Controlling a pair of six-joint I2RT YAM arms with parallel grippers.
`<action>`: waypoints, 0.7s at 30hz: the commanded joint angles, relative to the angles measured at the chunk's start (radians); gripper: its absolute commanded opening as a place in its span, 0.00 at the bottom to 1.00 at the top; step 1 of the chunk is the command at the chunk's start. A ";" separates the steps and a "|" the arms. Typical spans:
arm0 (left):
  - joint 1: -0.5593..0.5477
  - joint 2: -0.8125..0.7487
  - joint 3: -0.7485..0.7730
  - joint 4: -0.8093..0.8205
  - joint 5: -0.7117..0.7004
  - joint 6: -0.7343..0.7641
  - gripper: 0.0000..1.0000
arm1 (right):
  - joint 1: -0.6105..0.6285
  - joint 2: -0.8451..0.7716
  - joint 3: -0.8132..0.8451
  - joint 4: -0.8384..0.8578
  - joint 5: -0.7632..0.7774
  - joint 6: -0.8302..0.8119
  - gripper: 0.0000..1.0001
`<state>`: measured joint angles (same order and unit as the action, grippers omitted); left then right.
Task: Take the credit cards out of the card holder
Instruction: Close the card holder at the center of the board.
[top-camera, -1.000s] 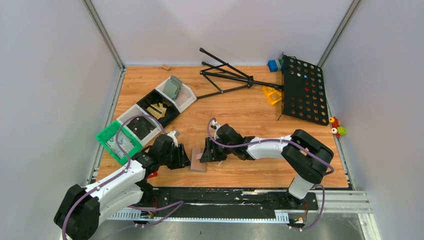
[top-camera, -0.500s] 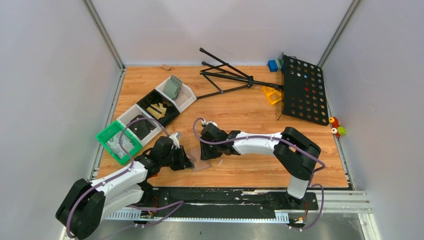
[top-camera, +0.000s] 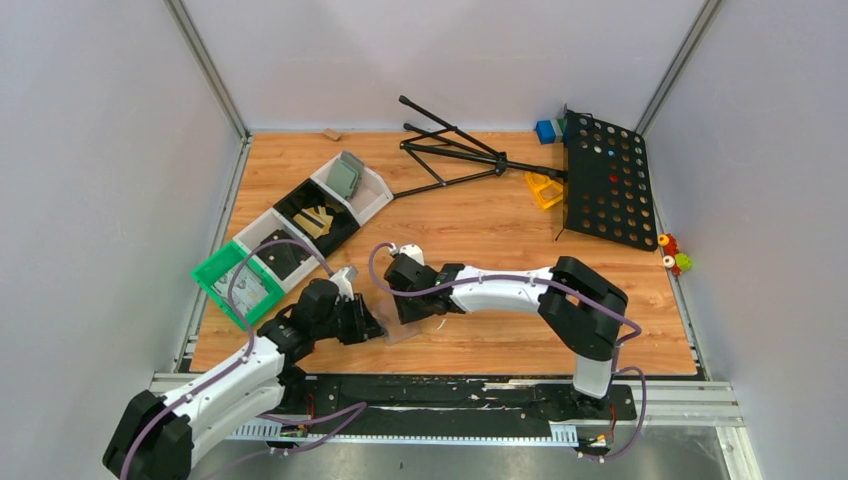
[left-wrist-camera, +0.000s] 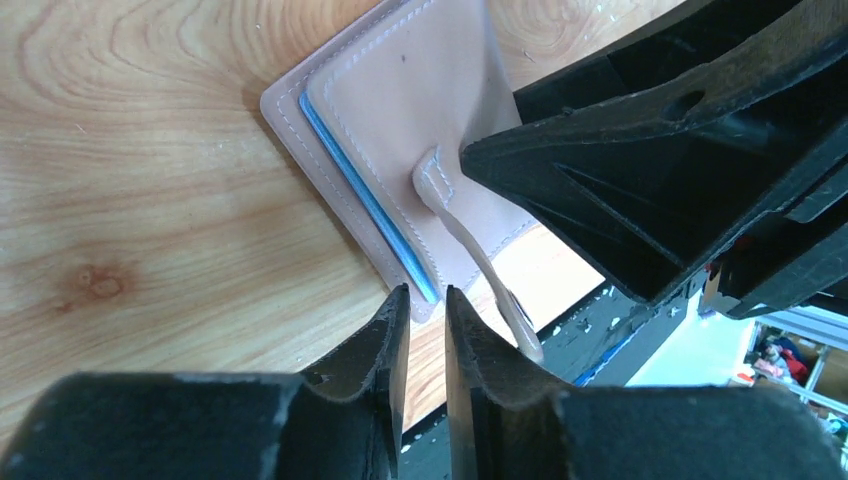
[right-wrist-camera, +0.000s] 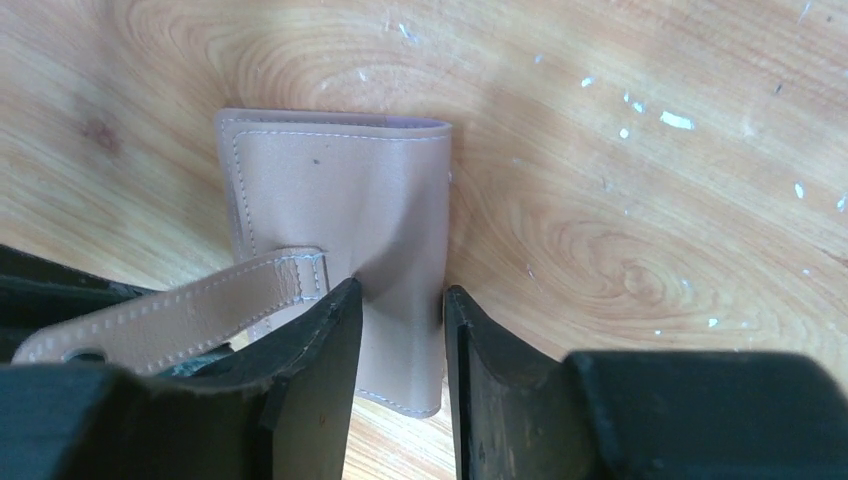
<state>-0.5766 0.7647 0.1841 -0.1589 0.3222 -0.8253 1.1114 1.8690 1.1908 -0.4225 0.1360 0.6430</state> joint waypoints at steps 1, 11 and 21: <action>-0.004 -0.037 0.008 -0.048 -0.014 -0.014 0.25 | -0.012 -0.061 -0.126 0.038 -0.081 -0.014 0.36; -0.004 -0.177 0.063 -0.165 -0.032 -0.039 0.37 | -0.113 -0.255 -0.303 0.191 -0.278 -0.002 0.53; -0.005 -0.295 0.197 -0.432 -0.239 -0.017 0.54 | -0.119 -0.292 -0.307 0.180 -0.293 -0.041 0.42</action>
<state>-0.5766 0.5362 0.2939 -0.4530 0.2264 -0.8558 0.9916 1.6131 0.8803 -0.2703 -0.1326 0.6289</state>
